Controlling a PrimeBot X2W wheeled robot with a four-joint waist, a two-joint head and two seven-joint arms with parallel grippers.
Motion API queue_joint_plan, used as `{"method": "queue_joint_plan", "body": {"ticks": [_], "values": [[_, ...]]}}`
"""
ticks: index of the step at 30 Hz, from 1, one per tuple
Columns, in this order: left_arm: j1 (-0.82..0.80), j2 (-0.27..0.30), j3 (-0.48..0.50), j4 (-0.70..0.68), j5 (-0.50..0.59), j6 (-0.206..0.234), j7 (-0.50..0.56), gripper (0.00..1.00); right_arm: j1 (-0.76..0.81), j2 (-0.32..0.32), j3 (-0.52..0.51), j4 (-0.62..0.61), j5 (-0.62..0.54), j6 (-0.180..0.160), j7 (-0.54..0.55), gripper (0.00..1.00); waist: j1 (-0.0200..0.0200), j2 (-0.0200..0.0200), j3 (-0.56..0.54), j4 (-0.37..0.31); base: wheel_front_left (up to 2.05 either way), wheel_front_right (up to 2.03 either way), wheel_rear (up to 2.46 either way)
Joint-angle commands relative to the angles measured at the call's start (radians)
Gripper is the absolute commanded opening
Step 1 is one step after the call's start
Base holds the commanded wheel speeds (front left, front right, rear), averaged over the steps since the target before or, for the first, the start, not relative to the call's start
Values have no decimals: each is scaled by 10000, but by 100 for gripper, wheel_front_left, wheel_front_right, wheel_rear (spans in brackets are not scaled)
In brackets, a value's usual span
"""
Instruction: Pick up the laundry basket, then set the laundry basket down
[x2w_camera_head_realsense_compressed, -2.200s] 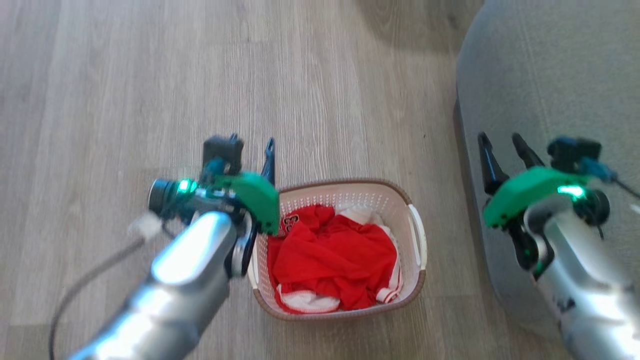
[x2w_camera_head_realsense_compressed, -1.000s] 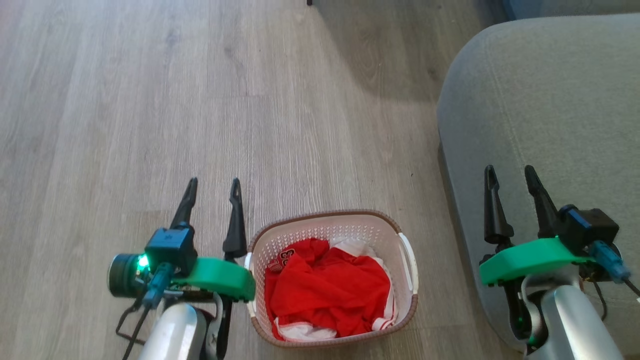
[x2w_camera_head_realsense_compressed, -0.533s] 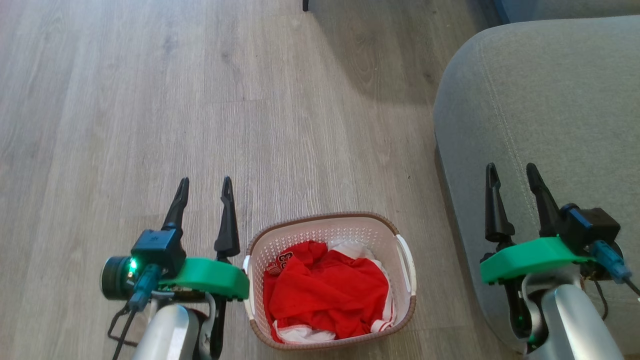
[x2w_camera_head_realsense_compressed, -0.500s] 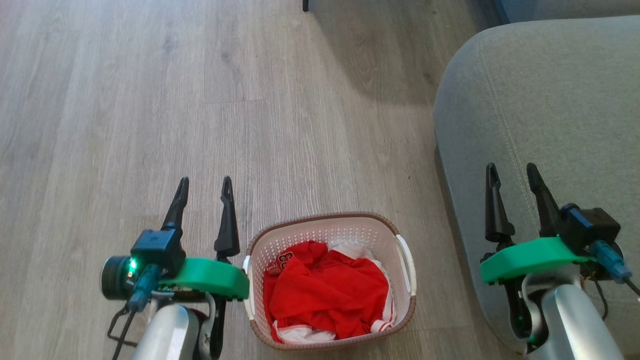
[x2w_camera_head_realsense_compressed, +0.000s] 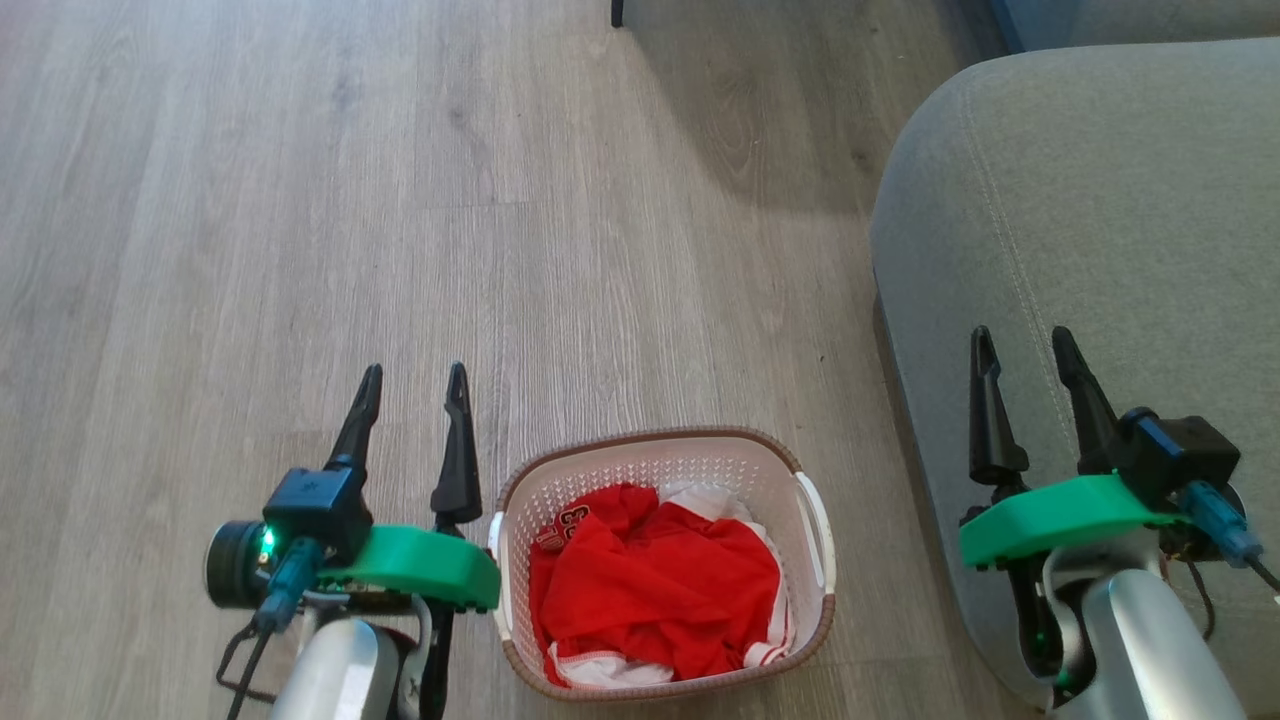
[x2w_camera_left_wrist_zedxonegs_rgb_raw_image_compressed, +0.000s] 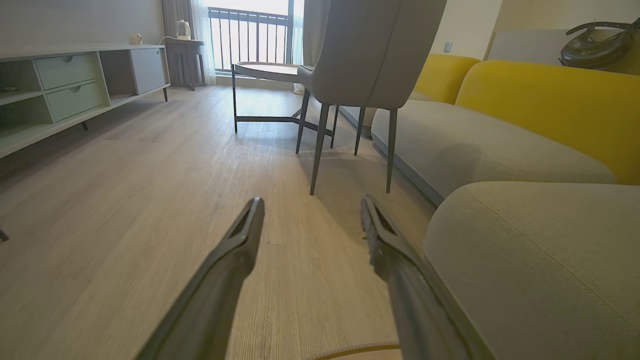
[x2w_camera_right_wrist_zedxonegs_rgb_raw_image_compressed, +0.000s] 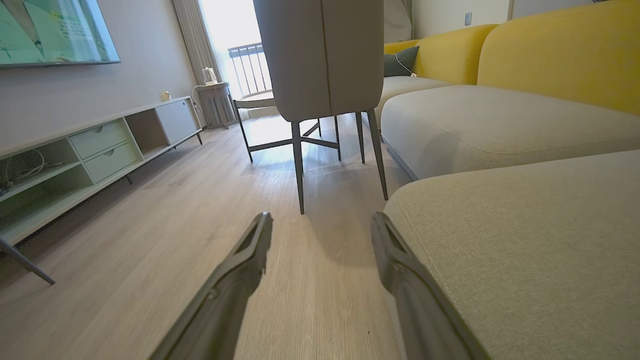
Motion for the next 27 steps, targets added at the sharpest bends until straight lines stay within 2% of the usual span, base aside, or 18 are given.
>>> {"method": "queue_joint_plan", "body": {"ticks": [1,27], "values": [[-231,-10,328,-291,-44,-32,-51,100,-47,71,250,-342,4,71,-118,100,1,0,1,1,0,0,0],[-57,-10,182,-76,-101,-112,-51,100,17,72,358,-183,15,71,-118,100,1,0,-334,112,0,0,0]]}}
